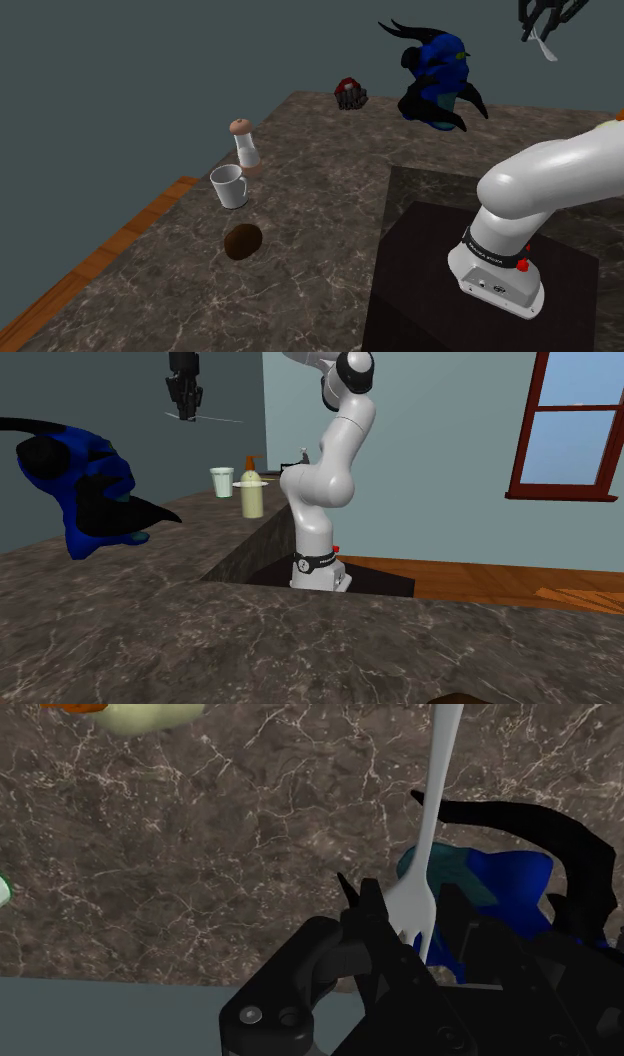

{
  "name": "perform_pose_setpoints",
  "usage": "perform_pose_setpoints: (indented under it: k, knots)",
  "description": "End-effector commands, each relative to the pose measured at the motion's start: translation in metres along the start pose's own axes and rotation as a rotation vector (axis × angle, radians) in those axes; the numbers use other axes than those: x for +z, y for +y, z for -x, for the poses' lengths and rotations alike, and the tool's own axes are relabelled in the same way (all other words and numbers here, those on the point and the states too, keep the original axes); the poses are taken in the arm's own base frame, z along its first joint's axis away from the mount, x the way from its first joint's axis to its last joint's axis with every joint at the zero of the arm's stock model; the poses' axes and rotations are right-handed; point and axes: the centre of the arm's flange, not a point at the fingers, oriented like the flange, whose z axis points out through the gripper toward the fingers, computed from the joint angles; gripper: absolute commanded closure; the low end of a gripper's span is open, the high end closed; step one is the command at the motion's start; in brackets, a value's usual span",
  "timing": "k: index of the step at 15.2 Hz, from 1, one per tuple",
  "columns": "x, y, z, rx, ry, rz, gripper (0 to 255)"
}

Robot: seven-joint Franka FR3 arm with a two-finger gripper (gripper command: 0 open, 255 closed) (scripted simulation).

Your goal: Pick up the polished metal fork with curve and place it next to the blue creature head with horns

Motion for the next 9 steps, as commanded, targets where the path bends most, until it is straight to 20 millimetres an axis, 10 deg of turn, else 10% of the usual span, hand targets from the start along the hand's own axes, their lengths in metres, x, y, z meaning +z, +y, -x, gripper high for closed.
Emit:
perform_pose_setpoints:
  k: [1,9]
  knots:
    - [0.010,0.000,0.000,0.000,0.000,0.000,255]
    - [0.052,0.001,0.003,0.000,0.000,0.000,255]
